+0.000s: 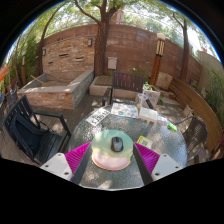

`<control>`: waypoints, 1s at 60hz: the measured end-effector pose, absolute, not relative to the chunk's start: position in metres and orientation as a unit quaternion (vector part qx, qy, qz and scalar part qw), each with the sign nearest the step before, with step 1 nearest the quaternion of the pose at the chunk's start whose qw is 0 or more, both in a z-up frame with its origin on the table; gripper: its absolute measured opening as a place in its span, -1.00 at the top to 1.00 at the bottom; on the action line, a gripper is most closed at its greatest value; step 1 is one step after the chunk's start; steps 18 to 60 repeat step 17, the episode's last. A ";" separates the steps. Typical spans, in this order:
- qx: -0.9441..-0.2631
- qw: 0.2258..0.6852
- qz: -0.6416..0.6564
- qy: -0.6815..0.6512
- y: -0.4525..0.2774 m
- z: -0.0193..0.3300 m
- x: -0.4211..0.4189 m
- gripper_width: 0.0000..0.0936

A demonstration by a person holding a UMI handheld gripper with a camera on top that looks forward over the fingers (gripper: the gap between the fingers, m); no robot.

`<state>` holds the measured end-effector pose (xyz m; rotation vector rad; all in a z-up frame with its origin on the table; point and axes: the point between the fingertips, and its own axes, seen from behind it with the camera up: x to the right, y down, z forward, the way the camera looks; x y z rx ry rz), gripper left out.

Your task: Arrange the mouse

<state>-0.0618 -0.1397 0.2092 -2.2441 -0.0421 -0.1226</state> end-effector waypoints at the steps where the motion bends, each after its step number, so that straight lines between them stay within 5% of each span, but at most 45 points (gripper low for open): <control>1: -0.900 0.433 -0.049 -0.015 -0.141 0.210 -0.062 -0.83; 60: -0.903 0.426 -0.050 -0.009 -0.148 0.210 -0.062 -0.82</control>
